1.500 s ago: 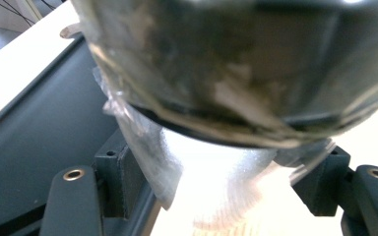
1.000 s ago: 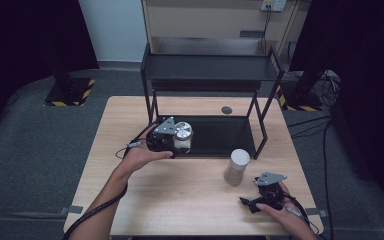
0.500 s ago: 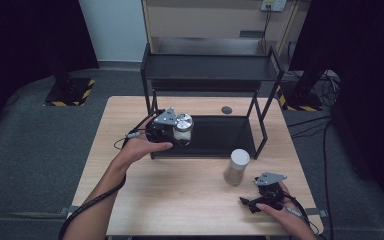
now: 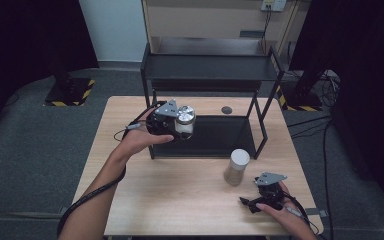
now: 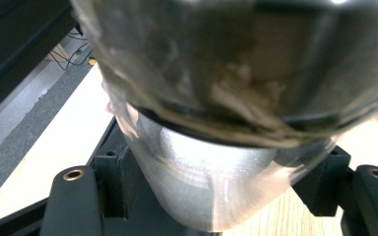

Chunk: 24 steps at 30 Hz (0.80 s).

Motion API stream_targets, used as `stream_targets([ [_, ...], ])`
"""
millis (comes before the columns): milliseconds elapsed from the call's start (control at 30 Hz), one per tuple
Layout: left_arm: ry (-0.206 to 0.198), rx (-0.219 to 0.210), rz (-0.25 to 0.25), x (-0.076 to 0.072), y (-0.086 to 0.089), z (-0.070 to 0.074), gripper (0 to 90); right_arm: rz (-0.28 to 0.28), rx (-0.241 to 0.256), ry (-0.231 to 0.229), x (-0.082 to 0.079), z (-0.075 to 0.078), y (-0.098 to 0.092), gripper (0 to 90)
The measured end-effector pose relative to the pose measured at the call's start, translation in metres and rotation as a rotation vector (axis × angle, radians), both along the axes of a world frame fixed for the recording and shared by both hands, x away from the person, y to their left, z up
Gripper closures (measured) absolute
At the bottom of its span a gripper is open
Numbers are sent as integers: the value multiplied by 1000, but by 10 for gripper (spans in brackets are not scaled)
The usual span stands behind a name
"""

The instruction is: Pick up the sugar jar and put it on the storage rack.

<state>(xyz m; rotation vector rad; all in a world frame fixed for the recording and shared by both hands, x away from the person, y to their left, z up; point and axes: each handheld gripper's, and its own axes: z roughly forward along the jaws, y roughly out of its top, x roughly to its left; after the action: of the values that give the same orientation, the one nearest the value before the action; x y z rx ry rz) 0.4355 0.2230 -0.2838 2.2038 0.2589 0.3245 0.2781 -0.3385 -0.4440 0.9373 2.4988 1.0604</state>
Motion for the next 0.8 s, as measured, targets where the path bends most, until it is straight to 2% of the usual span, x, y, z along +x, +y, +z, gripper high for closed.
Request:
stream_targets([
  [800,-41,18,0,-2,7,44,303,0,0,0,0,0,0,9],
])
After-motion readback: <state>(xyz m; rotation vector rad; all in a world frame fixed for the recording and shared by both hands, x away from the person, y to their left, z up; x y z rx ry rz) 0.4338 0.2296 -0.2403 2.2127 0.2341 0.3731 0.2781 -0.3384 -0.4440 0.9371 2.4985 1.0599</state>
